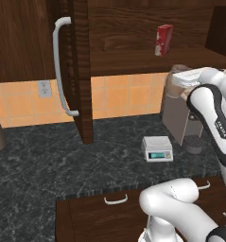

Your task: Pick the honey bottle and place it on the digital scale for weighing, and close the cabinet.

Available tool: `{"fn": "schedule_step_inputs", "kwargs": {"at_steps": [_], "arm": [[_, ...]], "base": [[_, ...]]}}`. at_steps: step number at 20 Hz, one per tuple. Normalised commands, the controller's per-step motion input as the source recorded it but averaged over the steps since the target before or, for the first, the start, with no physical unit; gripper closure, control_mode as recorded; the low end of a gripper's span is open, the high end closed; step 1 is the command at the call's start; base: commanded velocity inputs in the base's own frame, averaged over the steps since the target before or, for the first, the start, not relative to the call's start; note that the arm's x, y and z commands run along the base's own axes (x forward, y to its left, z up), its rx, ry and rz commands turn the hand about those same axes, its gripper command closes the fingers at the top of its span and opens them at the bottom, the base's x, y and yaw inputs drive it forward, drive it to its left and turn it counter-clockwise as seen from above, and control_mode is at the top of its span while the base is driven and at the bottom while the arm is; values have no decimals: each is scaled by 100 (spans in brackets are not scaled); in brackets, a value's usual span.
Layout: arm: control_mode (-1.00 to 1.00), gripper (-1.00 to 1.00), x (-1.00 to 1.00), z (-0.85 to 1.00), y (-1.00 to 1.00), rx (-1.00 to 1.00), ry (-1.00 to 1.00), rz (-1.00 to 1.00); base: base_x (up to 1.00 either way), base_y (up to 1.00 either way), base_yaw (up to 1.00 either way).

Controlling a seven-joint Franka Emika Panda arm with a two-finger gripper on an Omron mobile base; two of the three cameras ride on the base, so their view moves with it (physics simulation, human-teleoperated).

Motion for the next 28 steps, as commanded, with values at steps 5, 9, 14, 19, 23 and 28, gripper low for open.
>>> {"fn": "schedule_step_inputs", "kwargs": {"at_steps": [5, 9, 14, 19, 23, 28], "arm": [[-100, 100, -4, -56, -28, -1, 2, 25], [-100, 100, 0, -54, -16, 0, 1, 20], [-100, 100, 0, -57, 0, -6, 1, 11], [-100, 100, 0, -55, 1, -12, 10, 2], [-100, 100, 0, -45, 8, -7, 2, 0], [-100, 100, 6, -53, 0, 11, 0, 0]], "base": [[0, 0, 0], [0, 0, 0], [0, 0, 0], [0, 0, 0], [0, 0, 0], [0, 0, 0]]}}
